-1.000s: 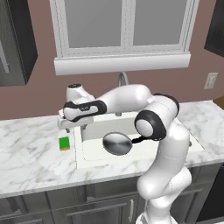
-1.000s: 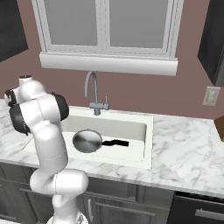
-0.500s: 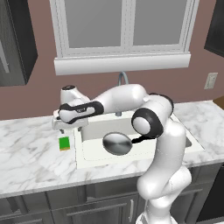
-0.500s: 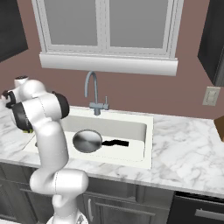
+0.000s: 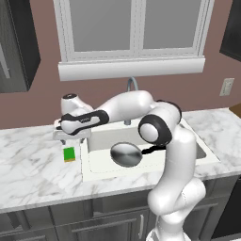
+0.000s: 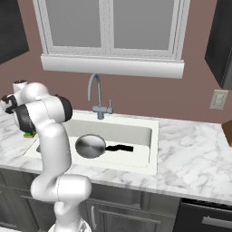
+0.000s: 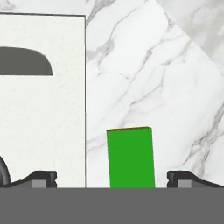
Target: Pick the pan and sponge and place them into the sink. Then turn on the water.
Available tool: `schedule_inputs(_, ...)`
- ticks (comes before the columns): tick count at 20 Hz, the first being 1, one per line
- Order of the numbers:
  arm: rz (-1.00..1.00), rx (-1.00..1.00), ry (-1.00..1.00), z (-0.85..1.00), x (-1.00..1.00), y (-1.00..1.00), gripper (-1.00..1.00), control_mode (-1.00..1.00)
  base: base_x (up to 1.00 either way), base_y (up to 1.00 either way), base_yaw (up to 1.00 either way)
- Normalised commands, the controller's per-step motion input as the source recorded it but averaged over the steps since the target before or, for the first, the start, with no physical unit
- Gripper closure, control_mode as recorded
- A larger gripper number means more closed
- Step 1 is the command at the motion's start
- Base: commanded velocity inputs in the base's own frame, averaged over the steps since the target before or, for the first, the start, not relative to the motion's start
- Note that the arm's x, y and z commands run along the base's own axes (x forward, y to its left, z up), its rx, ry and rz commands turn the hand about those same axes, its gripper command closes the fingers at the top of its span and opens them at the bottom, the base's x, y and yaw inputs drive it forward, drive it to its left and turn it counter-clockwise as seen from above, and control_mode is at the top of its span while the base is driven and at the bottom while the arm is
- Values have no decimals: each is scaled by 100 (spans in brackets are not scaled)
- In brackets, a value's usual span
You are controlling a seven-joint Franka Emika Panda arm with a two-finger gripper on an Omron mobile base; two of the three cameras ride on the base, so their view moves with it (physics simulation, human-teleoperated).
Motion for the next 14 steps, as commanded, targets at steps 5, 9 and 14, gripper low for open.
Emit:
schedule_inputs(5, -3, 0, 0, -10, 10, 5, -100, -100, 0, 0, 0)
schedule_inputs(9, -3, 1, 0, -10, 8, 12, -100, -100, 0, 0, 0)
schedule_inputs(14, -3, 0, 0, -8, 7, 21, -100, -100, 0, 0, 0)
